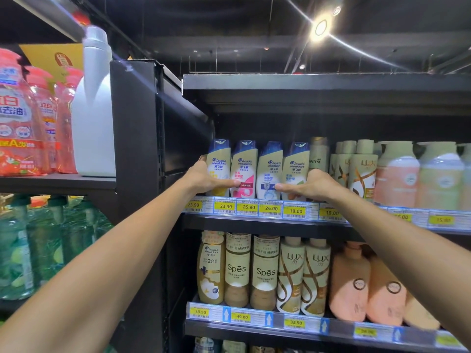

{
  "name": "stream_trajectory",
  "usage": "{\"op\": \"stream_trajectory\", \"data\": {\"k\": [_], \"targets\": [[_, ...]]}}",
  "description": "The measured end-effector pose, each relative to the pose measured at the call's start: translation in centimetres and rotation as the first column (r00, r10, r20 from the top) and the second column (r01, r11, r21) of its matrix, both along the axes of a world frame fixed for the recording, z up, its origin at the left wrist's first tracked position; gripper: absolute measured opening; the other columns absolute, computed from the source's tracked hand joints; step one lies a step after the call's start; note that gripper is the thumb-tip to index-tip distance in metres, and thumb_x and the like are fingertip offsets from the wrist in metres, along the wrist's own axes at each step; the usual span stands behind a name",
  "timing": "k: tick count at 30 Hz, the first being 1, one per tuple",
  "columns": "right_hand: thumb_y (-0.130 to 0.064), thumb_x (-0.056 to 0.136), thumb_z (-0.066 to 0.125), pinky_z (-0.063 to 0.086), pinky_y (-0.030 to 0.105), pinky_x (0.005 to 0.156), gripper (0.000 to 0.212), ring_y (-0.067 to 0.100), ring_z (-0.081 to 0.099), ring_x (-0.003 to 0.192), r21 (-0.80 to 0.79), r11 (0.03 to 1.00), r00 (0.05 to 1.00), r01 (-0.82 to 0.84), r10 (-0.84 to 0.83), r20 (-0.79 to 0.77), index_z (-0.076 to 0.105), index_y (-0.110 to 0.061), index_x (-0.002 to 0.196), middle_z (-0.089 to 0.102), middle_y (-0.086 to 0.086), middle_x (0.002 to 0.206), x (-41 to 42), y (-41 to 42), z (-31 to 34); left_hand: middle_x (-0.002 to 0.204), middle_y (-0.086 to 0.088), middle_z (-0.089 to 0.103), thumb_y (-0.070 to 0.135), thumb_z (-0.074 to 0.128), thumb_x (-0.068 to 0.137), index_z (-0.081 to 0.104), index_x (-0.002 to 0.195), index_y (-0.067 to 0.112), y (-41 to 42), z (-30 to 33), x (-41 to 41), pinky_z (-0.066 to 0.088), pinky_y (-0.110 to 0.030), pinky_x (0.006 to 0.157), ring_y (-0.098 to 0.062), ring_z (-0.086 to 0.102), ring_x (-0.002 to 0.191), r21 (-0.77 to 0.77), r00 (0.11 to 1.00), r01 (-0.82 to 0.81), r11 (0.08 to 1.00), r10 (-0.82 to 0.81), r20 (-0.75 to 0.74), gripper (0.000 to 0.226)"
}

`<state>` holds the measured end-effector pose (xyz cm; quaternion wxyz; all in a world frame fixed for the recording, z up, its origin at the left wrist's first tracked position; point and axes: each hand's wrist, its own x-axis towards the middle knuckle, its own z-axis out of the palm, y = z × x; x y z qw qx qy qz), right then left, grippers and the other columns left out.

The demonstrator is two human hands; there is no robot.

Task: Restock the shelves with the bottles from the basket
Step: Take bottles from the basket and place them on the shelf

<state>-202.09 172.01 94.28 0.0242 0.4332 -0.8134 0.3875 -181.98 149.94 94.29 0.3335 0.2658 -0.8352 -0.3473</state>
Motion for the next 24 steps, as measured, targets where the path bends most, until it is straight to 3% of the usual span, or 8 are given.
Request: {"op": "stream_trajectory", "data": {"k": [6,13,16,19,21,24], "targets": [[-0.073,0.062,0.077,0.042,0.027,0.058,0.063,0.011,0.060,0.060,0.028,0.999,0.999,0.032,-0.031,-0.019,0.068,-0.011,0.068,0.069,-0.007,0.061,0.7,0.3,0.2,0.102,0.003,0.073,0.085,0.082,0.015,0.060,0.114,0.025,0.8,0.1,0.2,0.060,-0.039,0.082,-0.016,0.071,0.092,-0.014,1.000,0.005,1.000,-0.004,0.028,0.118],[-0.083,0.054,0.075,0.054,0.030,0.068,0.078,0.016,0.070,0.075,0.029,0.994,0.994,0.104,-0.103,-0.021,0.075,-0.010,0.082,0.076,-0.002,0.077,1.1,0.2,0.0,0.099,0.002,0.075,0.082,0.084,0.018,0.066,0.106,0.024,1.2,0.1,0.2,0.060,-0.042,0.086,-0.018,0.072,0.092,-0.026,0.999,-0.004,1.000,0.005,0.047,0.107],[-0.083,0.055,0.074,0.051,0.031,0.065,0.078,0.014,0.065,0.066,0.046,0.992,0.993,0.114,-0.112,-0.049,0.071,-0.008,0.077,0.069,-0.004,0.067,1.4,0.3,0.2,0.099,0.001,0.074,0.082,0.083,0.021,0.065,0.108,0.024,1.4,0.2,0.3,0.061,-0.041,0.084,-0.018,0.071,0.091,-0.026,0.998,-0.005,1.000,0.006,0.062,0.106],[-0.076,0.063,0.074,0.037,0.028,0.052,0.067,0.014,0.046,0.050,0.085,0.981,0.978,0.173,-0.160,-0.135,0.051,-0.013,0.059,0.047,-0.003,0.050,2.2,1.4,0.7,0.105,0.002,0.072,0.084,0.084,0.023,0.056,0.126,0.020,1.2,0.4,0.6,0.060,-0.042,0.089,-0.018,0.070,0.096,-0.038,0.999,-0.020,0.999,0.022,0.050,0.125],[-0.081,0.061,0.071,0.037,0.028,0.049,0.073,0.016,0.050,0.051,0.068,0.968,0.947,0.240,-0.218,-0.236,0.048,-0.012,0.056,0.052,-0.001,0.051,2.1,2.6,1.5,0.115,0.004,0.068,0.076,0.089,0.032,0.040,0.144,0.019,1.5,0.6,1.1,0.055,-0.044,0.098,-0.017,0.067,0.106,-0.051,0.999,-0.036,0.998,0.037,0.023,0.135],[-0.091,0.054,0.062,0.050,0.031,0.057,0.080,0.019,0.065,0.065,-0.048,0.965,0.874,0.259,-0.256,-0.414,0.063,-0.010,0.055,0.067,0.001,0.057,1.4,3.9,2.2,0.132,0.002,0.061,0.049,0.095,0.058,0.024,0.156,0.019,1.7,0.8,1.8,0.049,-0.041,0.103,-0.018,0.060,0.117,-0.076,0.999,-0.035,0.997,0.034,-0.016,0.125]]}}
